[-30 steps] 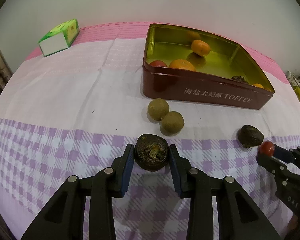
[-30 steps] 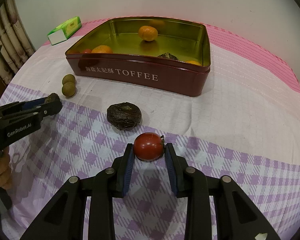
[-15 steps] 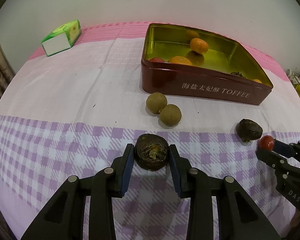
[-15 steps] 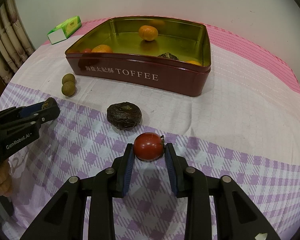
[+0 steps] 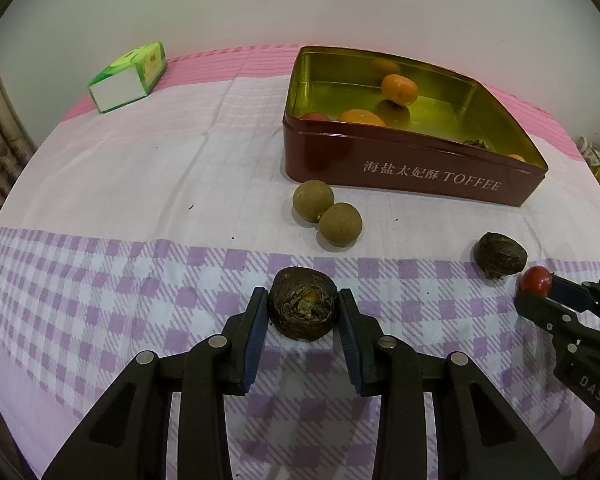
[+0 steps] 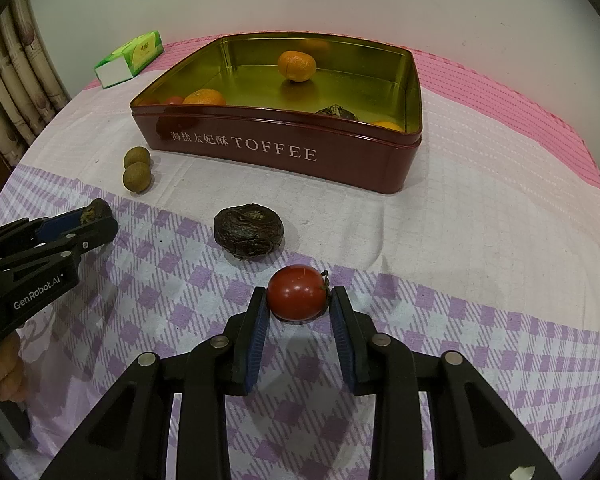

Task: Organize fruits
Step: 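Lift the tomato and dried plum toward the TOFFEE tin with both tools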

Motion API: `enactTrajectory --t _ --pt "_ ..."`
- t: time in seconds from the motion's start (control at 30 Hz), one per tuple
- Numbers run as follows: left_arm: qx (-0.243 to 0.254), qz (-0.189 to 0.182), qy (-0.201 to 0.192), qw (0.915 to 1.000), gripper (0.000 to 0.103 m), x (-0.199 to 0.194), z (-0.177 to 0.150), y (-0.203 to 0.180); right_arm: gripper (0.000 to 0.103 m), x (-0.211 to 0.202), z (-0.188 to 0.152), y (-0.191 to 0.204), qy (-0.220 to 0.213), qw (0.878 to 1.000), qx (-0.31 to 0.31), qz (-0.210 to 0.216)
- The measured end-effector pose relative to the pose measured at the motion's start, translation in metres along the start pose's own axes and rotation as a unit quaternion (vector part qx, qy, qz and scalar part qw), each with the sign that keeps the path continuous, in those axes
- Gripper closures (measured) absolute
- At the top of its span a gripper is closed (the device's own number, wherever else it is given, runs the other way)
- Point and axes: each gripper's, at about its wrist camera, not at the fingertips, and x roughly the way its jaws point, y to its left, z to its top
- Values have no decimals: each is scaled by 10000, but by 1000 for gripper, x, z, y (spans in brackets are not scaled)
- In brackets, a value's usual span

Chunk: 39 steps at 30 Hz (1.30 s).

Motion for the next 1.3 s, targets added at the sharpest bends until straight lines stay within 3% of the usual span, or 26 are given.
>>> enactTrajectory --t 0.83,1.3 --pt "38 -204 -48 9998 67 -12 -2 -12 74 -2 -2 2 123 9999 -55 74" --pt "39 -352 -177 9992 67 -30 15 -10 74 -27 9 -5 -112 9999 -49 7"
